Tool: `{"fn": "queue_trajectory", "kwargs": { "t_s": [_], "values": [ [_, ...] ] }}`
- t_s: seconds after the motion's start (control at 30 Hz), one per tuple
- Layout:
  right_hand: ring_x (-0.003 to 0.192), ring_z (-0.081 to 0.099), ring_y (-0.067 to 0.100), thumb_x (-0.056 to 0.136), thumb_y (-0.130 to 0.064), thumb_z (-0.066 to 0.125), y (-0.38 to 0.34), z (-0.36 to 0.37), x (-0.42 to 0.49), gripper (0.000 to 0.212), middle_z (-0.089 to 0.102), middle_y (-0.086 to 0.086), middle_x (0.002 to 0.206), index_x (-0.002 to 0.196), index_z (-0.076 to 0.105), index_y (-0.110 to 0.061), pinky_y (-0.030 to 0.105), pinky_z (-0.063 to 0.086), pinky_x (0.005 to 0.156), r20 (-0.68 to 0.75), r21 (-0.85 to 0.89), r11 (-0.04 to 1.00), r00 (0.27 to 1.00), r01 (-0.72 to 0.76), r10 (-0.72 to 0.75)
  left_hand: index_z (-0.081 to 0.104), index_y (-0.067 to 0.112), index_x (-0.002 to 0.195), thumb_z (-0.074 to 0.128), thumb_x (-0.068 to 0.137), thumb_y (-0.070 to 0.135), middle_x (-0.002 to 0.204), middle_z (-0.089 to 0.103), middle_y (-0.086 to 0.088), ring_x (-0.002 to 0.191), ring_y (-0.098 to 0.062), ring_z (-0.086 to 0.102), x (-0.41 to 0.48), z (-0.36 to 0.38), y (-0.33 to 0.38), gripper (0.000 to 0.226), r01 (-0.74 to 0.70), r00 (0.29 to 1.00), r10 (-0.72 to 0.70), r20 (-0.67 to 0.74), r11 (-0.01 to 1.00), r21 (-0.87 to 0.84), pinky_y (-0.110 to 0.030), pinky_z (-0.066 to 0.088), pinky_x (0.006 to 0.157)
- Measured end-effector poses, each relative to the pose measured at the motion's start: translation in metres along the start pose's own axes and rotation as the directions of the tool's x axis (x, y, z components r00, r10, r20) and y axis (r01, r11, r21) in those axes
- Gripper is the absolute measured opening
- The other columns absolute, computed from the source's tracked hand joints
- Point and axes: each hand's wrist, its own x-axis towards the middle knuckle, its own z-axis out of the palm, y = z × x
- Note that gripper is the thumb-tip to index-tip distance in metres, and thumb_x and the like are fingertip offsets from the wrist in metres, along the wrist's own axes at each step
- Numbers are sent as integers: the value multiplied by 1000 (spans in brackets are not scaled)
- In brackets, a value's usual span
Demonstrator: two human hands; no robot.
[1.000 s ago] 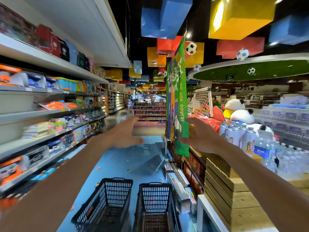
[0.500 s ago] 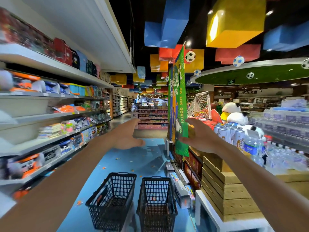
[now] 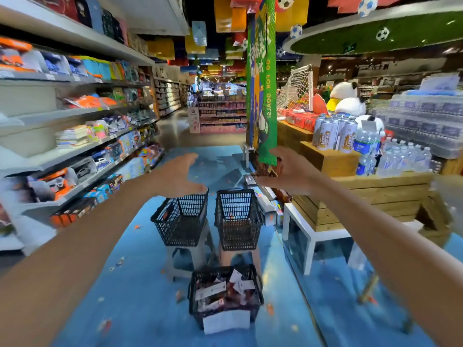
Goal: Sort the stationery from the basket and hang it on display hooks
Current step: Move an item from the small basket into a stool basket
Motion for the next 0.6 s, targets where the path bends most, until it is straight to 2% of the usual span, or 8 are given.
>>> {"fn": "queue_trajectory", "kwargs": {
  "t_s": [0.17,0.27,0.37,0.43,0.5,0.6],
  "values": [
    [130,52,25,76,-66,77,7,30,-23,92,53,2,144,148,42,-20,38,46,103,62,-47,998,997,-33,36,11,13,164,75,90,43,170,20,-6,154,-26,28,-21,44,-8,103,10,997,-7,76,999,-36,-41,30,122],
    [139,45,25,80,-59,78,19,50,-28,96,45,4,154,154,36,-16,35,38,108,103,-42,997,993,-59,63,11,14,165,75,90,47,171,19,-5,155,-25,25,-17,65,-14,104,21,993,-18,118,999,-25,-44,28,123],
    [138,45,23,82,-56,78,35,67,-21,91,44,2,155,153,37,-18,33,37,106,113,-16,997,991,-74,75,10,16,165,73,91,48,171,18,-3,155,-25,25,-2,82,-18,102,37,988,-31,149,998,-42,-46,29,122],
    [138,45,24,81,-58,78,47,79,-11,91,45,2,154,153,37,-19,36,38,108,129,-4,996,988,-90,90,10,17,165,73,92,48,171,18,-3,155,-25,25,12,93,-20,101,58,982,-48,181,997,-51,-46,30,122],
    [134,50,25,78,-58,79,60,93,1,91,50,2,148,150,41,-18,37,43,106,131,26,994,986,-106,101,12,15,165,73,92,46,170,19,-4,155,-24,25,30,105,-23,100,66,979,-54,195,996,-57,-43,29,123],
    [131,52,23,81,-47,82,79,116,19,85,51,3,146,148,43,-13,34,43,104,173,94,984,976,-153,135,14,14,164,75,91,44,170,23,-5,155,-22,26,54,123,-31,100,92,974,-72,214,992,-83,-36,26,123]
  ]
}}
